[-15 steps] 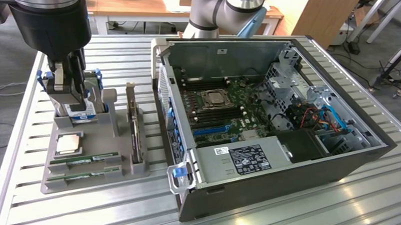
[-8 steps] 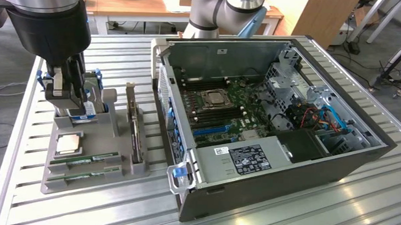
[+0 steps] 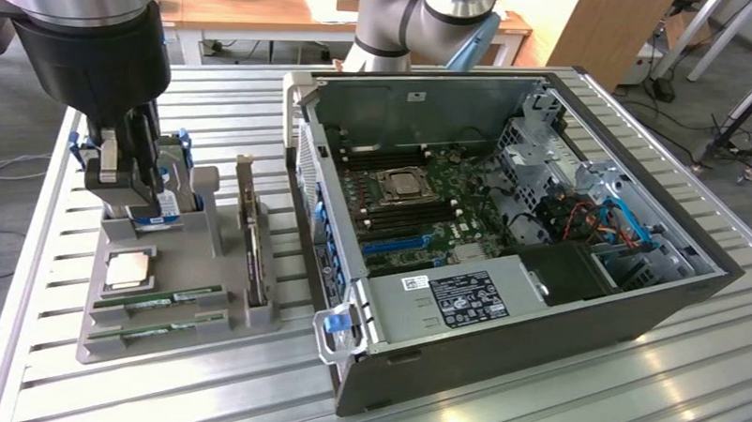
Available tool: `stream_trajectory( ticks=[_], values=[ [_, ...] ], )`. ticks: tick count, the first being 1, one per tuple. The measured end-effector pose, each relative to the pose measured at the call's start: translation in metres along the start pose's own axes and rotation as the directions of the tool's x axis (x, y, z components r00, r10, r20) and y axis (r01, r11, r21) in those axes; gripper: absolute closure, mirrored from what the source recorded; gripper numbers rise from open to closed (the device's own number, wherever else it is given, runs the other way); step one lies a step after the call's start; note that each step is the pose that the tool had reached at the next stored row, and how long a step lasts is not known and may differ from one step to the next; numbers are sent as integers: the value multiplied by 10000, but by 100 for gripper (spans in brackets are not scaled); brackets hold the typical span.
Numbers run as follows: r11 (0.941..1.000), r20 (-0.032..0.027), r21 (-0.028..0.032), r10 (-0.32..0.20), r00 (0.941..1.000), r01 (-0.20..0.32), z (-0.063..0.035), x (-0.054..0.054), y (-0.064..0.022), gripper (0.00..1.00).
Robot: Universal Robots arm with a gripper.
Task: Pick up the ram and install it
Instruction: 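Pick up the ram and move it above insertion slot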
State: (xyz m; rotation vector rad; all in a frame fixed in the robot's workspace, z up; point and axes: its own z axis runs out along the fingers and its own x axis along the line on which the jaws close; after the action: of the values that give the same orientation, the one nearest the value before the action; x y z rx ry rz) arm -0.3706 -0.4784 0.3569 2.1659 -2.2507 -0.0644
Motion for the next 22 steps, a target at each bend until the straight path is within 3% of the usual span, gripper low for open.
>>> stream_trajectory(
  ticks=[22],
  values=[
    [10000,-1,-1,-2,10000,2,218,3,-9,64]
  ],
)
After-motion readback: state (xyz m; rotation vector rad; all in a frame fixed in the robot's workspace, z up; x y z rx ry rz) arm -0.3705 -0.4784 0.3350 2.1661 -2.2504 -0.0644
